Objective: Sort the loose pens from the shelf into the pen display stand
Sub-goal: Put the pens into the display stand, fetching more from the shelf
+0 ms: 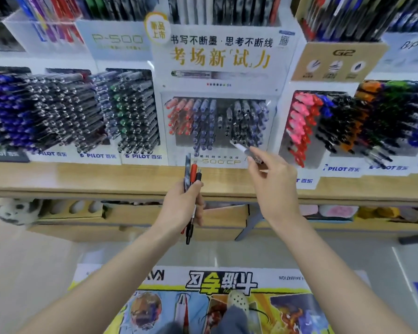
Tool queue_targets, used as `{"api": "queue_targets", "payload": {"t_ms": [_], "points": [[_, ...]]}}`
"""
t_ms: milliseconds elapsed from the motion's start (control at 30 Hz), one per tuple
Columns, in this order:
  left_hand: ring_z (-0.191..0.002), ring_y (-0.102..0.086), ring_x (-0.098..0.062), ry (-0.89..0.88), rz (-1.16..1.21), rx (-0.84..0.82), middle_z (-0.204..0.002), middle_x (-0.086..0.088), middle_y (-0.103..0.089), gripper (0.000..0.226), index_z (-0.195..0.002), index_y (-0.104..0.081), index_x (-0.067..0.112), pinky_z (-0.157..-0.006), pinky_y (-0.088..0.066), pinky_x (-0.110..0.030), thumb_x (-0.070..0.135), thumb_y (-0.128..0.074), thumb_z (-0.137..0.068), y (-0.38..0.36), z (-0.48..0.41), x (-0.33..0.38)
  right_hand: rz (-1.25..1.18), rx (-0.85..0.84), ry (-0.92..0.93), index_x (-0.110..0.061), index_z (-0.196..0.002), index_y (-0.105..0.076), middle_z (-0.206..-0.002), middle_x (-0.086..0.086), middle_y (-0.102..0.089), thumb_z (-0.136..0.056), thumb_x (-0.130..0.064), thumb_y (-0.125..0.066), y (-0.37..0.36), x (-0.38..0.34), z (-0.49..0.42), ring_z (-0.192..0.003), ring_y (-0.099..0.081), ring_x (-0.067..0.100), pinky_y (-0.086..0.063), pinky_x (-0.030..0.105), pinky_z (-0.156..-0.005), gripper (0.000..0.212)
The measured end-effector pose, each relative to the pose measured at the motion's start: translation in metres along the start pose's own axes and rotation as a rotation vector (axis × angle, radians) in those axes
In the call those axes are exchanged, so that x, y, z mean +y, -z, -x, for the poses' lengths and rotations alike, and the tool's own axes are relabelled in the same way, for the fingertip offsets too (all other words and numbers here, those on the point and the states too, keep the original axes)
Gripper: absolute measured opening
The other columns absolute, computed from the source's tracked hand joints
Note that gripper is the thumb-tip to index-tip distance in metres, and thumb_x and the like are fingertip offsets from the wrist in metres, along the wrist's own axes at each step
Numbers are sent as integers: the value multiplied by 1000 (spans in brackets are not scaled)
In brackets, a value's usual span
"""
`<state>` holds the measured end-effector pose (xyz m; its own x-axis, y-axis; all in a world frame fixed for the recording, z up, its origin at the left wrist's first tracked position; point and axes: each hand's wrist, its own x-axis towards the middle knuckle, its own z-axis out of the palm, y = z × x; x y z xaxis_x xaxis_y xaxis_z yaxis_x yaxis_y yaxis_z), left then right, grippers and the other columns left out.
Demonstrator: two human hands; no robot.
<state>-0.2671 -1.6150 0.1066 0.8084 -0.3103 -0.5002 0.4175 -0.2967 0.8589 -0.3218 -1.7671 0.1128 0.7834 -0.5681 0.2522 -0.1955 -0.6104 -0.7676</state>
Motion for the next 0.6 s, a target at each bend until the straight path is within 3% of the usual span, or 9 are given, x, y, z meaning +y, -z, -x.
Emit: {"api": "queue_targets", "payload": {"t_ms": [67, 133, 200, 367, 467, 600], "points": [[-40, -46, -12, -23, -19, -19, -58, -2, -51, 17, -96, -53, 12, -41, -42, -27, 25, -42, -99, 8, -5, -1, 18, 47, -5, -11, -119, -62, -98, 3, -63, -91, -11, -55, -6, 2, 2, -82, -57, 11, -50, 27, -81, 29], [-38, -46, -10, -39, -37, -48, -61, -4, -51, 17, -97, -53, 12, -40, -41, -26, 25, -42, -99, 11, -11, -2, 44, 70, -19, -12, -120, -62, -102, 6, -64, -92, -11, -54, -13, 6, 5, -84, -58, 15, -51, 34, -82, 29], [-35, -45, -9, -59, -48, -69, -64, -4, -50, 19, -104, -53, 8, -37, -39, -24, 23, -41, -100, 11, -16, -5, 58, 83, -23, -12, -120, -62, -103, 7, -63, -92, -12, -54, -20, 11, 7, -85, -58, 15, -50, 34, -84, 29], [-37, -39, -12, -126, -98, -123, -65, -4, -49, 23, -108, -51, 2, -35, -33, -20, 20, -40, -100, 5, -28, -17, 111, 81, -1, -13, -122, -60, -98, 1, -58, -94, -13, -52, -39, 27, 14, -84, -51, 9, -40, 18, -79, 29], [-39, -38, -12, -126, -99, -150, -64, -4, -47, 20, -103, -51, 3, -34, -32, -20, 20, -40, -100, 2, -34, -28, 130, 90, 9, -12, -124, -59, -93, -1, -52, -95, -13, -51, -51, 35, 19, -82, -52, 12, -42, 23, -76, 31], [-38, -38, -12, -123, -101, -163, -64, -4, -48, 17, -101, -50, 5, -35, -31, -20, 19, -41, -100, 1, -39, -41, 117, 162, 45, -11, -121, -61, -93, 4, -58, -93, -12, -53, -58, 39, 26, -80, -56, 16, -46, 28, -77, 29]]}}
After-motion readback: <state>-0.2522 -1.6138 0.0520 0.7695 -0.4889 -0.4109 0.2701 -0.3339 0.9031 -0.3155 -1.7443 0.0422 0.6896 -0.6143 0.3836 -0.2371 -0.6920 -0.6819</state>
